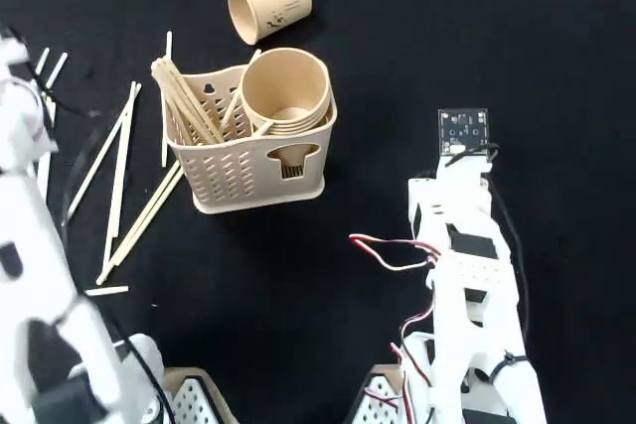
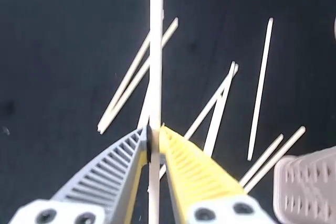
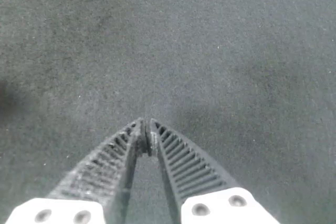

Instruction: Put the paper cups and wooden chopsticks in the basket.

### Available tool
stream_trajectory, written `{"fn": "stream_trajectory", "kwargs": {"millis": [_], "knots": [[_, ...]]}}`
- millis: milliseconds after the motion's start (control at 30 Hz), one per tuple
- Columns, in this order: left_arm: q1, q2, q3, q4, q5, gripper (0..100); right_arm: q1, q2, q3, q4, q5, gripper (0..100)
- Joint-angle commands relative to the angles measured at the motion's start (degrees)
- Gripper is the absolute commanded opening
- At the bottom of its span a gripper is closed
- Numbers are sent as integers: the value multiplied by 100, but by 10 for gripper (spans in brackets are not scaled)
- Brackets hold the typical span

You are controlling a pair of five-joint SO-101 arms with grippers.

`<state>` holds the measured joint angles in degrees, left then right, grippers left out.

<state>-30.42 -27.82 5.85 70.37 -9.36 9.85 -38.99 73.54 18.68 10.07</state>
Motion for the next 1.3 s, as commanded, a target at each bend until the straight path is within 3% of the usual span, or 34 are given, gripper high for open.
{"fn": "stream_trajectory", "kwargs": {"millis": [0,167,300,400,467,733,867,1133,1267], "knots": [[444,-1662,1402,-1116,53,30,-53,-180,-31,-114,44,12],[1209,-3086,2589,-2453,589,30,-53,-180,-31,-114,44,12],[1833,-3947,3697,-4431,1371,30,-53,-171,-31,-114,44,12],[2273,-4264,4532,-6004,1547,30,-53,-171,-22,-114,211,12],[2466,-4325,4787,-6611,1538,30,-62,-171,-22,-114,255,12],[2554,-4334,4716,-6708,1644,30,-62,-171,-22,-114,273,12],[2589,-4325,4655,-6664,2092,30,-62,-171,-22,-114,273,12],[2703,-4325,5622,-6646,2470,34,-62,-171,-22,-114,273,12],[2730,-4334,5974,-6602,2514,134,-62,-171,-22,-114,273,12]]}}
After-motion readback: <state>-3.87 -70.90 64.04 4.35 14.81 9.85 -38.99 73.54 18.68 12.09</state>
